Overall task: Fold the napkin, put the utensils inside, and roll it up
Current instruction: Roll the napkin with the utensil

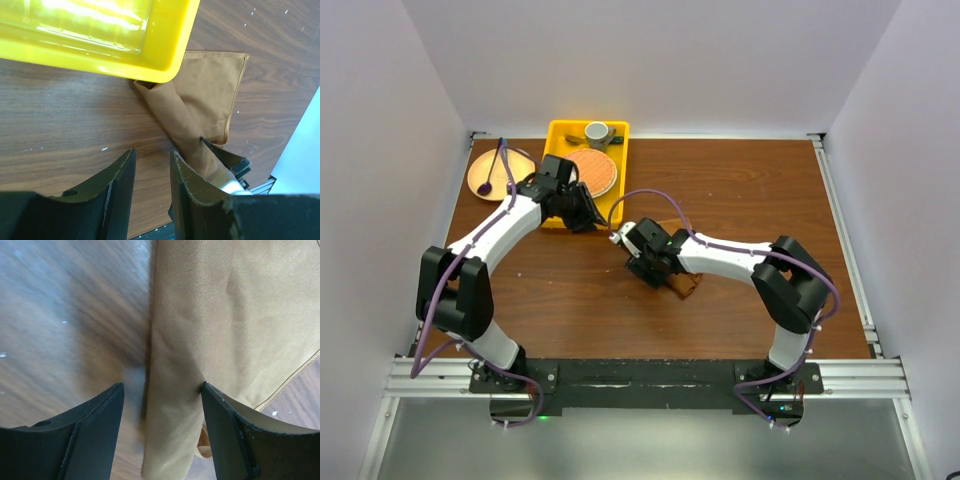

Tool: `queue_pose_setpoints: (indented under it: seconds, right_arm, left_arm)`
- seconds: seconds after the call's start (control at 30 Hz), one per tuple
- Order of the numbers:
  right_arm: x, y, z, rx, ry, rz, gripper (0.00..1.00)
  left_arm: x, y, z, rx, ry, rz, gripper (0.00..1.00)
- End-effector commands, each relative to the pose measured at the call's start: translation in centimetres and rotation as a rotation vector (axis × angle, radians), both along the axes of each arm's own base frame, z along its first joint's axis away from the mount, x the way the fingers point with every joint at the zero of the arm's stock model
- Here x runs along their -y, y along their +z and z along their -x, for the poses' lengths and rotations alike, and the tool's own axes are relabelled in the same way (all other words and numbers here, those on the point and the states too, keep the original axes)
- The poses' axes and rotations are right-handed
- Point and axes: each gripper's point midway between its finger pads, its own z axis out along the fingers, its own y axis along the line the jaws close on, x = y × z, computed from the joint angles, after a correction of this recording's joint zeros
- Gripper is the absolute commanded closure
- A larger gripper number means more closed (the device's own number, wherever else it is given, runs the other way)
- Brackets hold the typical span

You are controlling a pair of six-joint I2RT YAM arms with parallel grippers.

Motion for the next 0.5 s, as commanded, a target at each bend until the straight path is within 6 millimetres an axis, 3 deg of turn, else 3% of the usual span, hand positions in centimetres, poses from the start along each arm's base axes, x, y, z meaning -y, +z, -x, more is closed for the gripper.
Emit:
queue_pose_setpoints:
  seconds: [0.0, 0.2, 0.33, 0.47]
  right_arm:
    - [-0.4, 0.8, -1.8, 0.08, 0.036, 0.051, 0.34]
    - [-0.3, -0.9, -2.2, 0.071, 0.035, 0.102, 0.43]
    - [-0.1, -2.0, -1.3, 0.013, 0.036, 0.119, 0.7]
    - [0.3, -3.4, 0.1, -0.068, 0.0, 0.123, 0.82]
  left_arm:
    - [0.5, 2.2, -0.3, 0.073, -0.007, 0.042, 0.62]
    - [0.6, 2.2, -0.4, 0.075, -0.014, 0.05, 0.62]
    - [0.7, 2.1, -0.5, 0.08, -0.028, 0.044, 0.62]
    - [0.7, 1.8, -0.7, 0.088, -0.046, 0.038, 0.62]
